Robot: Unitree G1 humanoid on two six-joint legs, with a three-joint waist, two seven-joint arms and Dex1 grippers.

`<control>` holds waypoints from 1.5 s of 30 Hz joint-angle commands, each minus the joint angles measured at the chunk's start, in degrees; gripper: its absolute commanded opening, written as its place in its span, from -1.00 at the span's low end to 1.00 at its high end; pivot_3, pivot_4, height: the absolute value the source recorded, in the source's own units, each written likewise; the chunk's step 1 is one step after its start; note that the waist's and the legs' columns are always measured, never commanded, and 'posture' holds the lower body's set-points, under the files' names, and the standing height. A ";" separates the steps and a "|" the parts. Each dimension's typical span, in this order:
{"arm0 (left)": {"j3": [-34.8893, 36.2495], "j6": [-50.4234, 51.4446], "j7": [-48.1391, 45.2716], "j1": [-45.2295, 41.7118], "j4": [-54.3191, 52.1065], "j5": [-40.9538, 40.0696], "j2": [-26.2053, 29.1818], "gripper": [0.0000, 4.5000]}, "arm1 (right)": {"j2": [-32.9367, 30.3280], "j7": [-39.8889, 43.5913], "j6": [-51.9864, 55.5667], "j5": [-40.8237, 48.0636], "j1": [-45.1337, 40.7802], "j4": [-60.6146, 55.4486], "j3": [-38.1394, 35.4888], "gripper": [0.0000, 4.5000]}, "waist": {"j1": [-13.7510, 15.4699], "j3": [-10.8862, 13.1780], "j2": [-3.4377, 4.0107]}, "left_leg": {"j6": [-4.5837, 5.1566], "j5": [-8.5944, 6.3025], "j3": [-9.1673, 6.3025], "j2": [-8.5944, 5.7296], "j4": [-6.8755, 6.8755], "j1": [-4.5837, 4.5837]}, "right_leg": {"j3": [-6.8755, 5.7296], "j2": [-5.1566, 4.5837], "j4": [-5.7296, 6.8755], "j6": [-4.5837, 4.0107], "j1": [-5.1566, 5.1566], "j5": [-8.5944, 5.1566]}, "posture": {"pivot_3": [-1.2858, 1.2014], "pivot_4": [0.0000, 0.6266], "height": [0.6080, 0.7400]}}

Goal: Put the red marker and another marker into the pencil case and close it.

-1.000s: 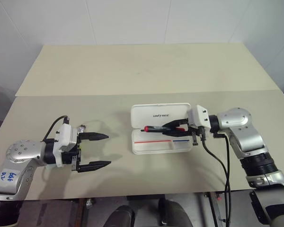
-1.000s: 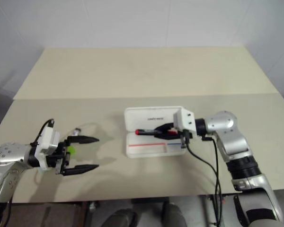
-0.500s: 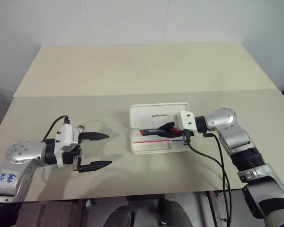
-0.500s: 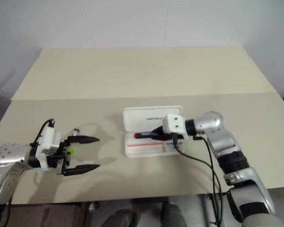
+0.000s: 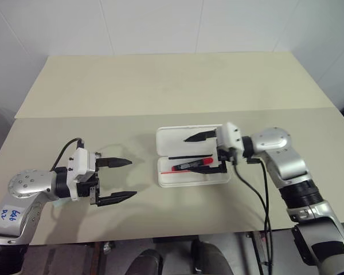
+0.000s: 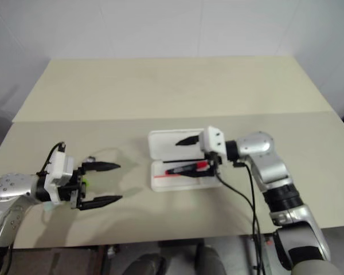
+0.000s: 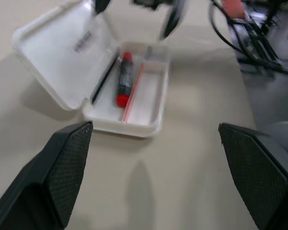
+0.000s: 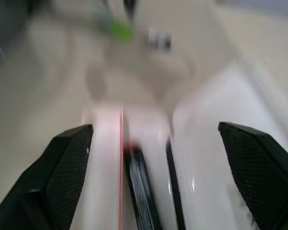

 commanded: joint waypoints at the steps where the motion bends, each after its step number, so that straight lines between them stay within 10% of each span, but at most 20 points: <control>1: 5.38 -2.32 3.66 4.39 -3.41 0.08 -1.62 1.00 | -4.41 2.29 6.72 9.14 2.55 -7.98 -6.35 0.98 | 0.20 0.01 0.01 | 0.03 -0.02 0.01 0.00 -0.01 0.00 | 0.00 -0.01 0.00 -0.01 0.00 0.01 | 0.03 -0.52 1.00; 18: 26.67 -14.15 9.27 26.00 2.68 3.62 -7.72 1.00 | -6.98 1.24 -0.11 6.24 2.16 -1.10 -11.26 0.98 | 0.66 -0.03 -0.06 | 0.04 -0.16 0.34 0.08 0.34 0.04 | -0.06 -0.04 -0.13 -0.01 0.22 0.02 | 0.03 -0.52 1.00; 41: 13.38 -24.79 -2.13 12.51 33.40 11.24 -0.50 1.00 | -7.98 -0.24 2.01 7.27 4.14 -7.28 -11.56 0.98 | 0.49 -0.04 -0.07 | 0.02 -0.23 0.25 0.09 0.27 0.01 | -0.30 -0.06 -0.02 -0.04 0.09 0.04 | 0.03 -0.52 1.00; 45: 11.40 -24.31 -3.52 11.48 34.49 11.04 -0.93 0.40 | -8.58 -0.31 1.97 7.30 4.64 -7.81 -11.78 1.00 | 0.53 -0.04 -0.06 | 0.02 -0.23 0.26 0.08 0.32 0.01 | -0.30 -0.08 0.01 -0.04 0.10 0.04 | 0.03 -0.52 1.00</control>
